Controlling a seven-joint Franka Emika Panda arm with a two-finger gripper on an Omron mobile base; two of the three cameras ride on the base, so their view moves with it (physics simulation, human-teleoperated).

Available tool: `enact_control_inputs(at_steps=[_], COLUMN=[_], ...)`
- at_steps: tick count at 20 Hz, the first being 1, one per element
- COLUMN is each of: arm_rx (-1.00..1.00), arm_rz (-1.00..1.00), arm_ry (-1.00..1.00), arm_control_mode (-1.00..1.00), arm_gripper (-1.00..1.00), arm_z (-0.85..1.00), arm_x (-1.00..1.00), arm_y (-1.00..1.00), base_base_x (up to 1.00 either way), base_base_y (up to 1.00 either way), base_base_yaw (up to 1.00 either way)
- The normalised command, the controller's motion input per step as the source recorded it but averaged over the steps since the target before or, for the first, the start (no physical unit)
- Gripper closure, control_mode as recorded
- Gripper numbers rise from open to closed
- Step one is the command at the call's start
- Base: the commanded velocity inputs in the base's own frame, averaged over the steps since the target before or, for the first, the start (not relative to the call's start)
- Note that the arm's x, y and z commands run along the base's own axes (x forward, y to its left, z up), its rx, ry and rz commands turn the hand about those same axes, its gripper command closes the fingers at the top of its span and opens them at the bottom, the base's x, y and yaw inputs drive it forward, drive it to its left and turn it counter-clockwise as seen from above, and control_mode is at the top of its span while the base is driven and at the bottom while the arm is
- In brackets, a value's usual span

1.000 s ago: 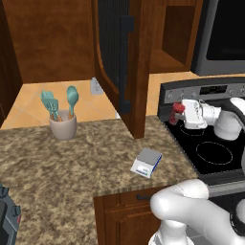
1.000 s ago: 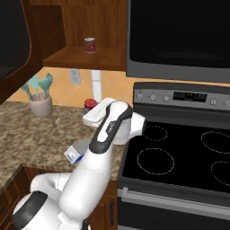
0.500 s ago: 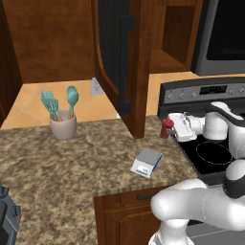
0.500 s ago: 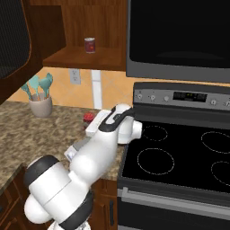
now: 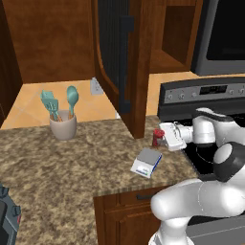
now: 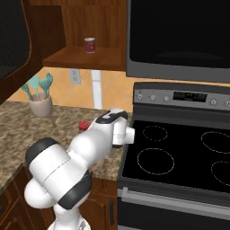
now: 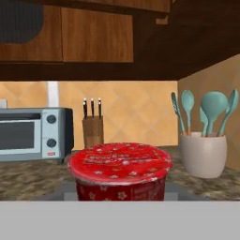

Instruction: Pick the yogurt and place it on the digital scale for weighing, and close the cabinet.

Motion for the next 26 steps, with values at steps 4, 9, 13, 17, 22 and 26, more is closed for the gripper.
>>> enact_control_inputs(at_steps=[4, 9, 13, 17, 22, 26], arm_rx=[0.00, 0.00, 0.00, -0.01, 0.00, 0.00], arm_rz=[0.00, 0.00, 0.00, 0.00, 0.00, 0.00], arm_ry=[0.03, 0.07, 0.04, 0.00, 0.00, -0.01], arm_control_mode=[-1.00, -1.00, -1.00, -1.00, -1.00, -1.00], arm_gripper=[1.00, 1.00, 1.00, 1.00, 1.00, 1.00], arm_z=[-0.38, -0.27, -0.28, -0.36, -0.27, -0.09], arm_x=[0.00, 0.00, 0.00, 0.01, 0.10, 0.19], arm_y=[0.00, 0.04, 0.04, 0.06, 0.06, 0.03], base_base_x=[0.00, 0.00, 0.00, 0.00, 0.00, 0.00], base_base_y=[0.00, 0.00, 0.00, 0.00, 0.00, 0.00], base_base_yaw=[0.00, 0.00, 0.00, 0.00, 0.00, 0.00])
